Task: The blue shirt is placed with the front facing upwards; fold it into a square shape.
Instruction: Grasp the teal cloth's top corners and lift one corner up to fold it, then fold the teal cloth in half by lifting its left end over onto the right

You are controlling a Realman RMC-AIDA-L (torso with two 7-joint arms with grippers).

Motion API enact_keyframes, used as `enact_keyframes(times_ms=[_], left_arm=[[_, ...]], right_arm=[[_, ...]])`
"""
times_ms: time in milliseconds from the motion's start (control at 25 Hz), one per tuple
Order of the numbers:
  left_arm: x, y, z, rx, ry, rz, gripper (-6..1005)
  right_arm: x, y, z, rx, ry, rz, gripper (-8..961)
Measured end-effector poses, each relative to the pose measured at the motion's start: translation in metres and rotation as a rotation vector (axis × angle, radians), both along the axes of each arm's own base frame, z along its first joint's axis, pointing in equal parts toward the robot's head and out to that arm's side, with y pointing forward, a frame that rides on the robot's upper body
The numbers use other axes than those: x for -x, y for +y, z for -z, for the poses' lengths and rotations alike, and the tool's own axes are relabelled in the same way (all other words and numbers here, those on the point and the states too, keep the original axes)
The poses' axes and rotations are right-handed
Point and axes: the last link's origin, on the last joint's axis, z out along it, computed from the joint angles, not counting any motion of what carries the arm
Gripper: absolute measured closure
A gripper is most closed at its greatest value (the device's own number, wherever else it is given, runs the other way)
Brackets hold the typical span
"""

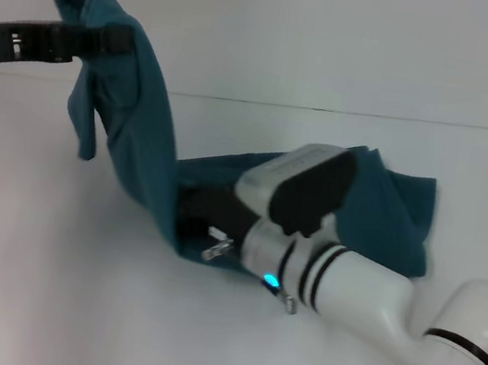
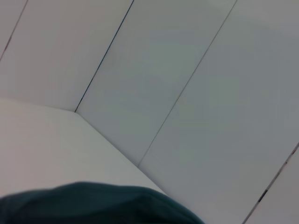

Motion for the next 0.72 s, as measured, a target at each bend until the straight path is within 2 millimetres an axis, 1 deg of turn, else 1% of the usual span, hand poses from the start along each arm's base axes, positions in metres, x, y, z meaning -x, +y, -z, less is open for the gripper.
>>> enact_keyframes(times_ms=[120, 200, 280, 360, 400, 480, 520, 560, 600, 680, 720], left_arm=[[0.001, 0.001, -0.001, -0.01, -0.002, -0.003, 937], [-0.001, 0.003, -0.001, -0.012, -0.001, 0.003, 937], [-0.005, 0.004, 0.001, -0.007, -0.002, 0.014, 937], [-0.01, 0.006, 0.004, -0.001, -0.005, 0.025, 937], [-0.011, 0.006, 0.005, 0.003, -0.007, 0.026, 937], [-0.01, 0.006, 0.008, 0.011, -0.013, 0.022, 937], [-0.009, 0.005, 0.009, 0.017, -0.016, 0.018, 937], [-0.008, 0.005, 0.01, 0.021, -0.017, 0.016, 937], [-0.007, 0.004, 0.011, 0.025, -0.017, 0.015, 937], [-0.008, 0.003, 0.015, 0.037, -0.012, 0.021, 936], [-0.009, 0.003, 0.018, 0.046, -0.008, 0.026, 936]], right_arm=[[0.015, -0.003, 0.008, 0.054, -0.023, -0.041, 953], [0.019, -0.004, 0.012, 0.077, -0.039, -0.059, 954], [0.021, -0.004, 0.013, 0.084, -0.044, -0.063, 954], [0.017, -0.004, 0.012, 0.078, -0.039, -0.044, 954], [0.012, -0.003, 0.009, 0.066, -0.033, -0.022, 954], [-0.002, 0.002, -0.002, 0.012, 0.011, 0.034, 954], [-0.014, 0.004, -0.013, -0.045, 0.067, 0.076, 954], [-0.019, 0.005, -0.019, -0.078, 0.102, 0.092, 954], [-0.029, 0.007, -0.029, -0.13, 0.142, 0.125, 954], [-0.056, 0.012, -0.057, -0.264, 0.215, 0.2, 953], [-0.067, 0.015, -0.067, -0.314, 0.232, 0.227, 953]])
